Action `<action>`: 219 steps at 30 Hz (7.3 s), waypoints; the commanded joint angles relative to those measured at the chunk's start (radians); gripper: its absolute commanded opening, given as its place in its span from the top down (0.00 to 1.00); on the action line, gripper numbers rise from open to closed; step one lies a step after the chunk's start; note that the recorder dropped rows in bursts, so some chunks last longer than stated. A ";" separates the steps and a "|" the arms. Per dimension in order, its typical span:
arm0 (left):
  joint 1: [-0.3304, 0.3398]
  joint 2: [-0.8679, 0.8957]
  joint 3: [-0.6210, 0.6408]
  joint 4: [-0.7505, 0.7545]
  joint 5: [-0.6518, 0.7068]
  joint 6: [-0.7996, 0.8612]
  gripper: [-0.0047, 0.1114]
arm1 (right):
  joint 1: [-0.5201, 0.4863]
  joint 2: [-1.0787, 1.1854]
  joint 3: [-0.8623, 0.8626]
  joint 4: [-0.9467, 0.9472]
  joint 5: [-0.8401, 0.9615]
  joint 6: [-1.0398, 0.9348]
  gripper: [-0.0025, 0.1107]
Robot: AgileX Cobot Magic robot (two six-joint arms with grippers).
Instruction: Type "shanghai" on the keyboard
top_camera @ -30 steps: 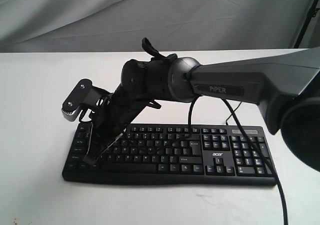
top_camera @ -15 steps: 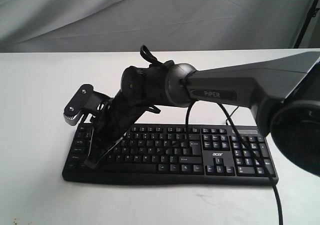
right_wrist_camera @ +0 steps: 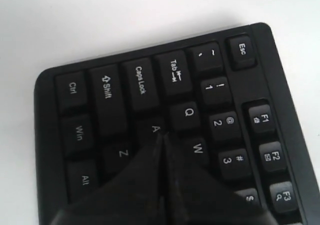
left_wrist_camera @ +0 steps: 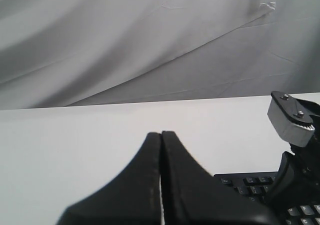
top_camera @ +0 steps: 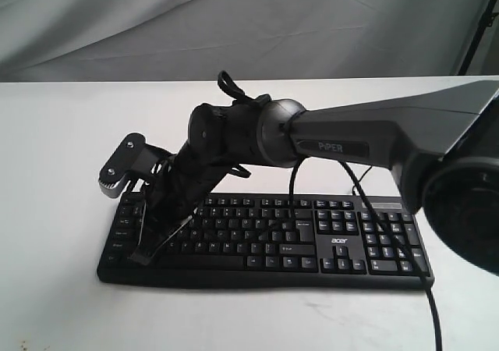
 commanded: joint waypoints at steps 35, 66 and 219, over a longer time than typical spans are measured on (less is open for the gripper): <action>-0.006 -0.002 0.002 0.000 -0.006 -0.003 0.96 | -0.071 -0.212 0.359 -0.015 -0.174 0.096 0.98; -0.006 -0.002 0.002 0.000 -0.006 -0.003 0.96 | -0.064 -0.234 0.354 -0.023 -0.184 0.092 0.98; -0.006 -0.002 0.002 0.000 -0.006 -0.003 0.96 | -0.033 -0.153 0.250 -0.142 -0.111 0.217 0.98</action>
